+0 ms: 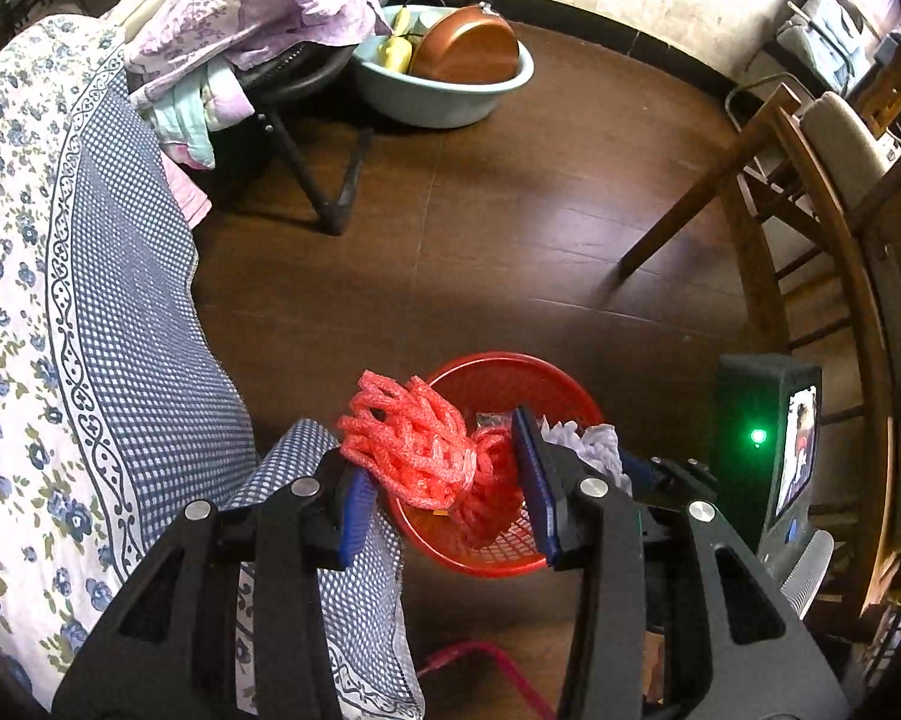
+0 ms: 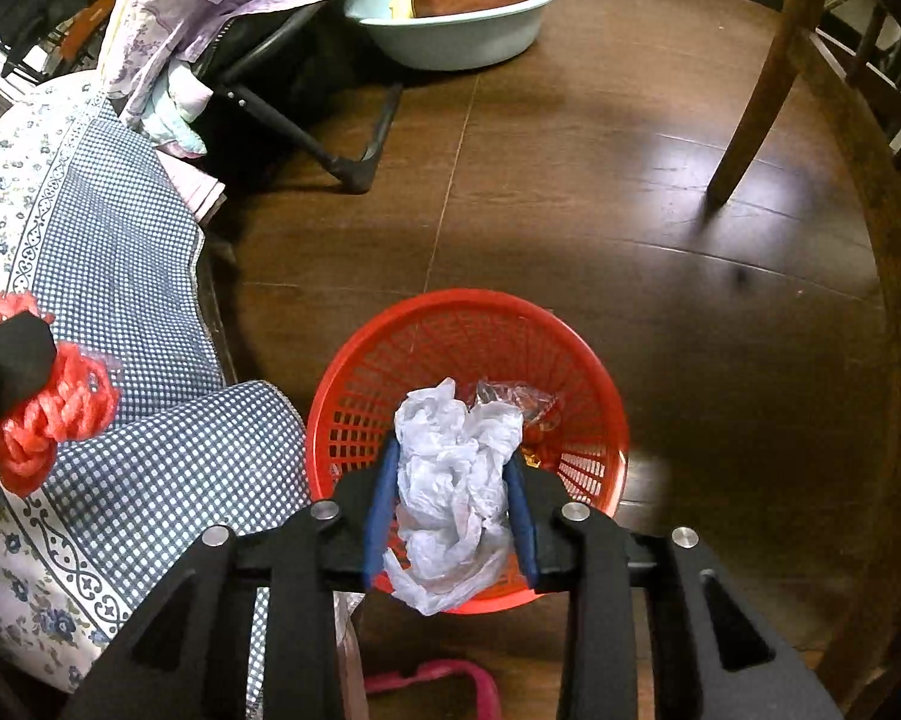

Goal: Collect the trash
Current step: 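Open the right tool to drop the white bag while the left drops the net, then move both open tools back over the bed, then grasp the green tea carton with the right tool while the left grasps the blue mask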

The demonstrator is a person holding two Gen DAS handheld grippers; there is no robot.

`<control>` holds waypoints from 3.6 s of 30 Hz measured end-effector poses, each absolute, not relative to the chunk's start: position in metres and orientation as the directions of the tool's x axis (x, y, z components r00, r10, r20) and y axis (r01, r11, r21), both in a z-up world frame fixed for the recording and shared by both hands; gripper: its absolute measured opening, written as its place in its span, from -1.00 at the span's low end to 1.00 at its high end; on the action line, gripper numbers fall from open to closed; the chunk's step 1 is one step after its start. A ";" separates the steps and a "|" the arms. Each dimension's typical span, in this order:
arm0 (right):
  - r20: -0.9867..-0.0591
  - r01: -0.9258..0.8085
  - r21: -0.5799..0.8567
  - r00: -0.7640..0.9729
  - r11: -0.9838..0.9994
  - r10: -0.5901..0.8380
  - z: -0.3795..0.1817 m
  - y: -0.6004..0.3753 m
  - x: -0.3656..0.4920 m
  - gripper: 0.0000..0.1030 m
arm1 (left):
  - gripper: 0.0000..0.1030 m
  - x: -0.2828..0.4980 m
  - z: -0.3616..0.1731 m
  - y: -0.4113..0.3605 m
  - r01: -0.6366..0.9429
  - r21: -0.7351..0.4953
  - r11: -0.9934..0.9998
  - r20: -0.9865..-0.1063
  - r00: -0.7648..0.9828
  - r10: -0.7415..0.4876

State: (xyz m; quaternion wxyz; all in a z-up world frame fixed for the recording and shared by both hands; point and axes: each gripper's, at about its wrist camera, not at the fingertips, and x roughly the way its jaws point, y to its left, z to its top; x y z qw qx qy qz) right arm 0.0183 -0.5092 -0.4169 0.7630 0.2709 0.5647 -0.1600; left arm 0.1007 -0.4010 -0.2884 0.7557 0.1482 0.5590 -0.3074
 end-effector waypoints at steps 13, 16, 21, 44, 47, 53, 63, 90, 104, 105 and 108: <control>-0.956 0.552 0.207 0.290 0.808 0.047 -0.415 -0.509 0.014 0.16 | -0.17 0.099 -0.291 -0.402 0.631 -0.143 0.762 -0.935 0.167 -0.314; -0.963 0.543 0.193 0.264 0.818 0.051 -0.414 -0.505 0.005 0.19 | -0.17 0.098 -0.290 -0.404 0.641 -0.151 0.753 -0.934 0.155 -0.320; -0.973 0.515 0.169 0.223 0.841 0.059 -0.414 -0.499 -0.016 0.20 | -0.17 0.091 -0.300 -0.413 0.662 -0.175 0.729 -0.944 0.097 -0.315; -0.977 0.577 0.182 0.198 0.796 0.080 -0.417 -0.517 -0.060 0.30 | 0.67 0.083 -0.326 -0.435 0.643 -0.238 0.728 -0.947 0.013 -0.322; -0.977 0.579 0.178 0.199 0.796 0.074 -0.415 -0.518 -0.060 0.30 | 0.68 0.084 -0.323 -0.434 0.644 -0.247 0.724 -0.943 0.013 -0.334; -0.979 0.574 0.162 0.195 0.803 0.058 -0.404 -0.518 -0.056 0.30 | 0.68 0.084 -0.304 -0.427 0.640 -0.291 0.711 -0.916 0.029 -0.400; -0.959 0.493 0.123 0.281 0.861 -0.024 -0.329 -0.496 -0.041 0.57 | 0.72 0.076 -0.207 -0.379 0.665 -0.292 0.687 -0.829 0.182 -0.529; -0.778 -0.031 0.095 0.621 0.995 0.093 -0.117 -0.222 0.155 0.88 | 0.87 0.244 -0.090 0.019 -0.118 -0.152 0.981 -0.730 0.683 -0.031; -0.746 -0.151 -0.052 0.663 0.987 0.062 -0.114 -0.164 0.354 0.79 | 0.86 0.300 -0.111 0.060 -0.217 -0.189 0.958 -0.741 0.672 0.006; -0.756 -0.148 -0.062 0.653 0.987 0.051 -0.120 -0.163 0.365 0.67 | 0.86 0.302 -0.110 0.061 -0.218 -0.187 0.958 -0.736 0.677 0.010; -0.770 -0.139 -0.064 0.637 0.988 0.040 -0.132 -0.163 0.384 0.32 | 0.87 0.307 -0.111 0.061 -0.214 -0.181 0.960 -0.733 0.681 0.013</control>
